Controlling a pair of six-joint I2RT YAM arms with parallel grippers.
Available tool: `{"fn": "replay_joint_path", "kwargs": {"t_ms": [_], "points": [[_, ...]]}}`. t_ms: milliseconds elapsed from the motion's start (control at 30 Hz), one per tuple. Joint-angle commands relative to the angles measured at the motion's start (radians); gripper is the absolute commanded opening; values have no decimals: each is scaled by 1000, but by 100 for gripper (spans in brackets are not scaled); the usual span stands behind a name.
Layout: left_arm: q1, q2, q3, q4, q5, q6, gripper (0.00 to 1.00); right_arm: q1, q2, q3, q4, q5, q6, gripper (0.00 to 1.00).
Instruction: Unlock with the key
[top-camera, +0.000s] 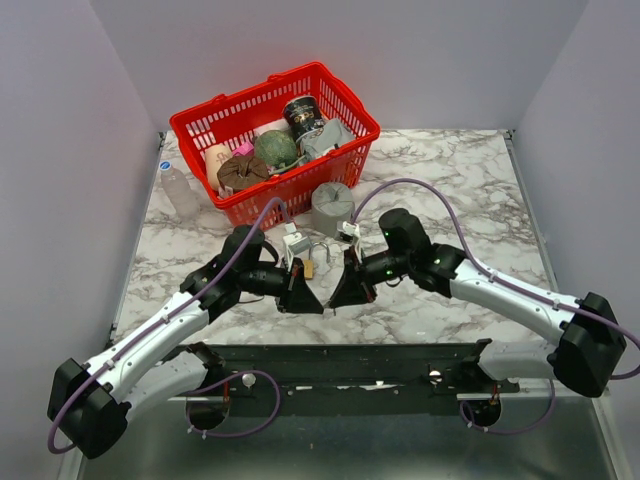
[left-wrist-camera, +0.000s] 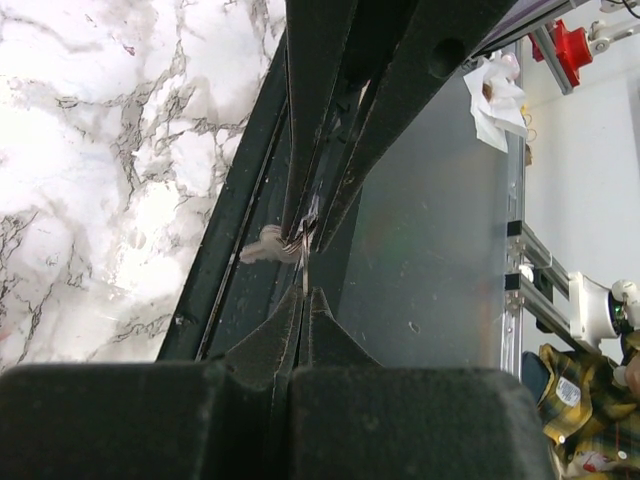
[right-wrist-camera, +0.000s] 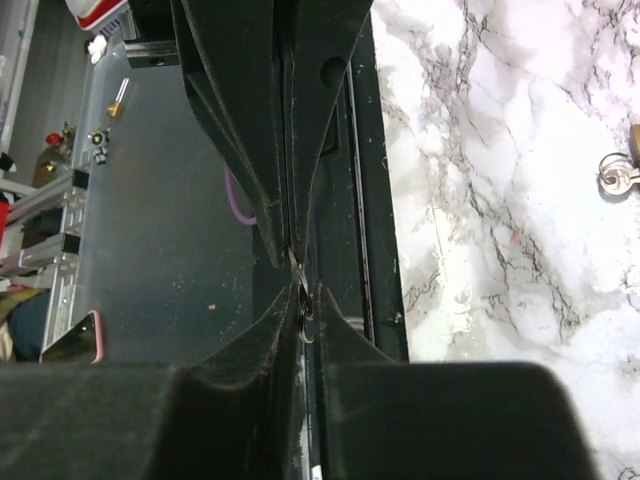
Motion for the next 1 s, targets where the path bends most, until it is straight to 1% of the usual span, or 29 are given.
{"fn": "replay_joint_path", "kwargs": {"t_ms": [0, 100, 167, 200, 233, 267, 300, 333, 367, 400, 433, 467, 500, 567, 600, 700, 733, 833, 900, 967], "points": [[-2, 3, 24, 23, 12, 8, 0, 9, 19, 30, 27, -44, 4, 11], [-2, 3, 26, 26, -5, 6, 0, 9, 23, 22, 48, -44, 19, 1], [-2, -2, 27, 20, -55, 6, 0, 9, 27, 8, 79, -3, 46, 1], [0, -6, 29, 14, -84, 11, 3, 11, 29, 2, 94, 10, 57, 1], [0, -14, 35, 6, -120, 14, 11, 11, 27, -6, 111, 49, 91, 1], [0, -17, 38, -15, -190, 21, 23, 11, 26, -27, 148, 80, 111, 1], [0, -23, 44, -29, -238, 26, 55, 9, 23, -38, 156, 114, 129, 1], [-2, -34, 53, -40, -281, 31, 71, 9, 15, -48, 189, 202, 170, 1], [0, -40, 58, -60, -378, 31, 82, 3, 10, -59, 214, 246, 186, 1], [0, -48, 64, -64, -438, 25, 96, -2, 6, -82, 226, 279, 201, 1], [0, -71, 66, -66, -503, -10, 99, -12, 3, -94, 240, 319, 229, 1], [0, -85, 64, -66, -579, -35, 99, -37, -7, -107, 281, 327, 244, 1], [-2, -98, 63, -71, -735, -52, 99, -54, -13, -140, 306, 326, 261, 1], [0, -144, 50, -69, -867, -90, 99, -104, -31, -174, 376, 324, 307, 1], [0, -155, 49, -72, -960, -95, 99, -120, -37, -190, 393, 324, 318, 1], [3, -175, 52, -97, -1068, -127, 99, -184, -69, -239, 427, 361, 355, 1], [1, -174, 52, -103, -1120, -140, 99, -198, -79, -269, 436, 396, 381, 1], [1, -143, 47, -100, -1149, -195, 99, -267, -109, -328, 498, 439, 457, 1], [0, -117, 43, -65, -1152, -227, 99, -310, -125, -387, 559, 453, 494, 1], [-5, -56, 61, -48, -1152, -276, 99, -340, -155, -441, 606, 476, 537, 1]]}}
